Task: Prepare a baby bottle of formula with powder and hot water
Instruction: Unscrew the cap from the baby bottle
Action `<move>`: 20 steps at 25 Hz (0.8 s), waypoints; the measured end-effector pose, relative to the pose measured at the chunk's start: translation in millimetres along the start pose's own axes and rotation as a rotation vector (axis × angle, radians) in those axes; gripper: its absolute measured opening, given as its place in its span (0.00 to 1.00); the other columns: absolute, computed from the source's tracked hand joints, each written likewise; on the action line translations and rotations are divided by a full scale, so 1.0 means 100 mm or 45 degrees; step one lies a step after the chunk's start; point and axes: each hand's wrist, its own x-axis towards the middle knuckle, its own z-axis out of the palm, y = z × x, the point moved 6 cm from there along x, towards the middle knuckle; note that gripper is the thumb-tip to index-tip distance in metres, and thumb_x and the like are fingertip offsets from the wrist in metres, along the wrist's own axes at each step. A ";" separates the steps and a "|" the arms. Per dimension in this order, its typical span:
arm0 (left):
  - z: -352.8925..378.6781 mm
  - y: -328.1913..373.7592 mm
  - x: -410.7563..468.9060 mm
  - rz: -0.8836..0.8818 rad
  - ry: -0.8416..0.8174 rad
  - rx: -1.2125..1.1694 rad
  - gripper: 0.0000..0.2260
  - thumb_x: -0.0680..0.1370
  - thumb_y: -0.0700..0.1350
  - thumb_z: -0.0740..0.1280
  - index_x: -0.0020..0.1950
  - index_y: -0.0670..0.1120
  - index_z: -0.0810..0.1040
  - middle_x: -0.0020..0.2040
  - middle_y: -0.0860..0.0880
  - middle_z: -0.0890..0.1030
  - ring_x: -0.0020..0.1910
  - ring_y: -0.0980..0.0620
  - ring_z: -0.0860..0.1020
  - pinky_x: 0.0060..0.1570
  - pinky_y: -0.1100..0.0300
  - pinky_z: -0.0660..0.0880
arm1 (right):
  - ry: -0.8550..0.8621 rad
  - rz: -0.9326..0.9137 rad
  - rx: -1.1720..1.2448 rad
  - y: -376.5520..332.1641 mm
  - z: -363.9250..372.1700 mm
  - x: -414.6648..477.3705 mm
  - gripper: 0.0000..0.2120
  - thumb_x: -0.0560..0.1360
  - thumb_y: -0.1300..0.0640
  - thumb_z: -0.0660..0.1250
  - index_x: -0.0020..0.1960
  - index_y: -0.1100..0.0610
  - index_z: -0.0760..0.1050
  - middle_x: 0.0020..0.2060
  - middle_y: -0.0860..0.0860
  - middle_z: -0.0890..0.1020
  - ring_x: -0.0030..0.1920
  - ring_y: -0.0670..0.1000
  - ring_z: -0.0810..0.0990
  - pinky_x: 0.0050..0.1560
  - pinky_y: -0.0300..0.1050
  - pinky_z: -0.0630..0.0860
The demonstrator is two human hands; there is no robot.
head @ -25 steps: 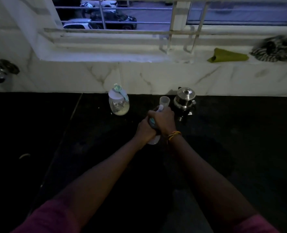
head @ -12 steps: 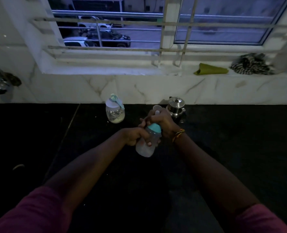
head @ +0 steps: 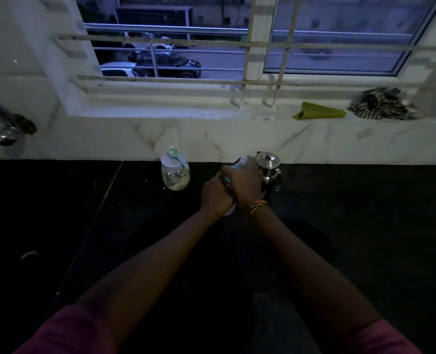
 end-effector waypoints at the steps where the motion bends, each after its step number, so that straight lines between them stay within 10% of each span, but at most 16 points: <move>1: 0.00 -0.01 0.00 -0.029 -0.023 -0.025 0.12 0.74 0.41 0.68 0.55 0.40 0.75 0.49 0.42 0.81 0.48 0.47 0.80 0.41 0.60 0.71 | -0.012 -0.056 -0.037 -0.01 -0.01 0.02 0.15 0.64 0.60 0.70 0.29 0.52 0.64 0.29 0.50 0.71 0.42 0.61 0.76 0.46 0.57 0.76; 4: 0.04 -0.09 -0.02 -0.187 -0.381 -0.482 0.15 0.66 0.35 0.72 0.51 0.42 0.77 0.48 0.43 0.82 0.46 0.50 0.79 0.44 0.58 0.75 | -0.310 -0.065 0.001 0.02 0.05 0.07 0.12 0.67 0.63 0.70 0.31 0.54 0.68 0.32 0.53 0.74 0.39 0.57 0.77 0.51 0.60 0.76; 7: 0.09 -0.04 -0.16 -0.273 -1.095 -0.903 0.18 0.58 0.34 0.70 0.48 0.42 0.77 0.42 0.48 0.83 0.46 0.51 0.80 0.50 0.56 0.75 | -1.190 0.019 0.415 -0.08 0.17 0.01 0.09 0.63 0.71 0.64 0.36 0.58 0.76 0.43 0.62 0.76 0.45 0.61 0.80 0.49 0.49 0.77; 9: 0.08 0.01 -0.17 -0.180 -1.166 -0.826 0.19 0.61 0.32 0.70 0.50 0.44 0.77 0.45 0.49 0.82 0.50 0.51 0.79 0.53 0.55 0.74 | -1.493 0.045 0.314 -0.15 0.08 0.01 0.15 0.64 0.69 0.63 0.48 0.58 0.75 0.50 0.60 0.74 0.47 0.52 0.80 0.42 0.40 0.77; 12: 0.01 -0.01 -0.02 -0.090 -0.727 -0.537 0.21 0.67 0.32 0.71 0.57 0.46 0.73 0.52 0.47 0.78 0.57 0.46 0.76 0.58 0.50 0.73 | -1.096 0.112 -0.059 -0.13 -0.12 0.29 0.21 0.73 0.46 0.62 0.62 0.55 0.69 0.60 0.57 0.73 0.56 0.54 0.75 0.53 0.50 0.75; 15: -0.04 -0.07 0.08 -0.029 -0.462 -0.189 0.27 0.66 0.37 0.74 0.62 0.47 0.71 0.52 0.49 0.77 0.53 0.51 0.76 0.49 0.56 0.72 | -0.563 0.036 -0.685 -0.21 -0.23 0.36 0.36 0.69 0.27 0.53 0.49 0.61 0.74 0.45 0.61 0.81 0.40 0.56 0.82 0.42 0.51 0.81; 20: 0.00 -0.09 0.07 -0.066 -0.415 -0.208 0.24 0.67 0.38 0.74 0.61 0.46 0.72 0.53 0.48 0.78 0.52 0.51 0.76 0.51 0.55 0.74 | -0.651 -0.089 -1.047 -0.26 -0.03 0.26 0.21 0.67 0.46 0.73 0.46 0.64 0.77 0.44 0.58 0.81 0.38 0.54 0.80 0.29 0.41 0.77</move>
